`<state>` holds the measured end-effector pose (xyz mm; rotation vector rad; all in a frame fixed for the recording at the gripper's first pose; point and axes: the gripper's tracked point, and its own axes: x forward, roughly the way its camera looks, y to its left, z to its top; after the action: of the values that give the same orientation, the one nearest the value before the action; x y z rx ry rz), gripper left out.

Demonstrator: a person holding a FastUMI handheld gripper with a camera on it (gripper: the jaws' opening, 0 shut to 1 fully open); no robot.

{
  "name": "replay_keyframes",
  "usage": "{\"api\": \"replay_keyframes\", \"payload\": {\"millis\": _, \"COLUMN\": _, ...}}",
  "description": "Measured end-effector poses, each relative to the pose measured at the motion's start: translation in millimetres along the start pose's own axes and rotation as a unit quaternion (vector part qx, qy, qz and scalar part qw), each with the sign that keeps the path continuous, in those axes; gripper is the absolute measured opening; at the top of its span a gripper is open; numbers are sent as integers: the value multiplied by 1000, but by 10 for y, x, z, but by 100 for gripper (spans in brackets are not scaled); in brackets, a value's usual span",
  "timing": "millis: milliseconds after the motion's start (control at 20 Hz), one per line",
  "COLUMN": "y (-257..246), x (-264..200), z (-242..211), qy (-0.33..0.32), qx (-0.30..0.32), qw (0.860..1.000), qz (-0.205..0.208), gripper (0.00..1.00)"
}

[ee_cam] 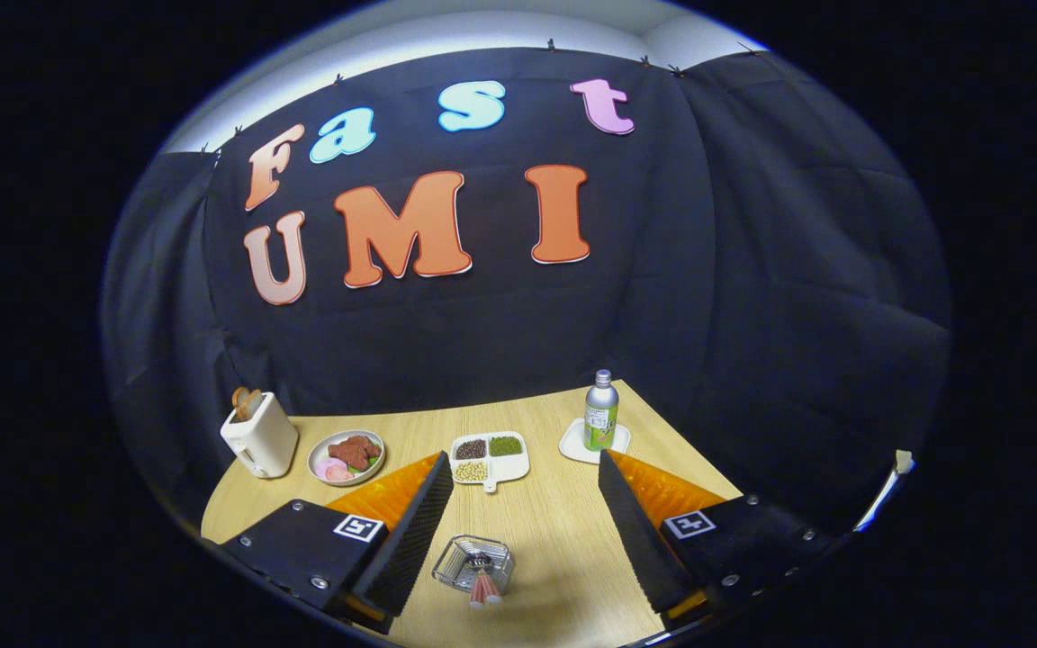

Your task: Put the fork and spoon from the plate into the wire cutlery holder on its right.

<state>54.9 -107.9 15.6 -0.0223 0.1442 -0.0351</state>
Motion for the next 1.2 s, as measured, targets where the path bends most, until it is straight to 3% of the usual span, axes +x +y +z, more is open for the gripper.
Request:
{"api": "replay_keyframes", "payload": {"millis": 600, "y": -337, "x": -150, "z": -8, "qy": -19, "qx": 29, "qw": 999, "qz": 11, "gripper": 98}}
{"api": "replay_keyframes", "payload": {"millis": 1200, "y": -237, "x": -136, "z": -12, "qy": -18, "qx": 24, "qw": 999, "qz": 37, "gripper": 98}}
